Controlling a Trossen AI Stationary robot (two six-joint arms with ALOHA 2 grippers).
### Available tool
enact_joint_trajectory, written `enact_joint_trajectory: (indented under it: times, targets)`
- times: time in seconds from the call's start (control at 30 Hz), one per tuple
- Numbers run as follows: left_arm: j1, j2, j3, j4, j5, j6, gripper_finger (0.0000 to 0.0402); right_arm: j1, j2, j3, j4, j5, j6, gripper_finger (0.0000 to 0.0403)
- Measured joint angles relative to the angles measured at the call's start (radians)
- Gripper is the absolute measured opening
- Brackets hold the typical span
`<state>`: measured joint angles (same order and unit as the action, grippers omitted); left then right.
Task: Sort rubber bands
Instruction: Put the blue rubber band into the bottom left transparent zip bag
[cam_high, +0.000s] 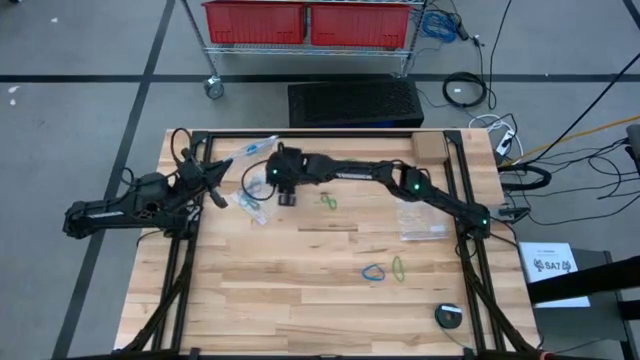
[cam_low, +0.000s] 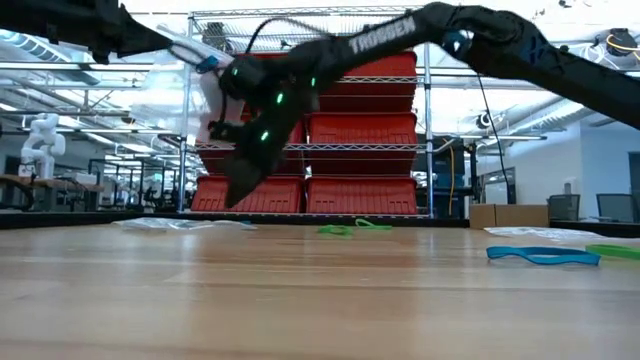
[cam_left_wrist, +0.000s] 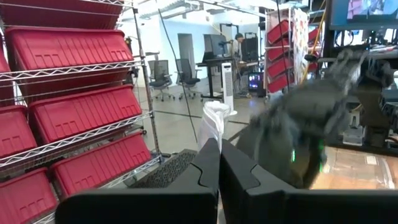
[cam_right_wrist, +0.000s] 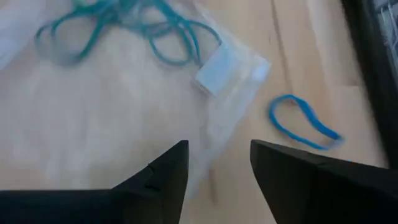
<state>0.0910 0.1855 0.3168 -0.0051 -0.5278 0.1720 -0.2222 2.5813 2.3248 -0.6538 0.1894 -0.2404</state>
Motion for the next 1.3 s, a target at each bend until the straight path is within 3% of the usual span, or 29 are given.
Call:
enact_joint_trajectory:
  times: [0.3,0.43,0.57,0.7,0.97,1.3]
  targets:
    - [0.000,0.000,0.001,-0.008,0.000,0.000,0.0002,-0.125,-0.176,0.024,-0.436,0.007,-0.191,0.0161]
    - [0.000,0.000,0.001,-0.020,0.000,-0.001,0.0002,-0.256,-0.254,0.025,-0.569,-0.144,-0.151,0.0152]
    - [0.000,0.000,0.001,-0.035,0.000,-0.005,0.0002,-0.369,-0.309,-0.039,-0.588,-0.321,-0.139,0.0135]
    - [0.000,0.000,0.001,-0.037,0.000,-0.008,0.0002,-0.416,-0.346,-0.212,-0.410,-0.385,-0.168,0.0097]
    - [0.000,0.000,0.001,-0.036,0.000,-0.009,0.0002,-0.435,-0.432,-0.642,0.185,-0.451,-0.239,0.0005]
    - [0.001,0.087,0.000,0.004,-0.001,-0.004,0.0002,-0.437,-0.402,-0.663,0.255,-0.487,-0.473,0.0005]
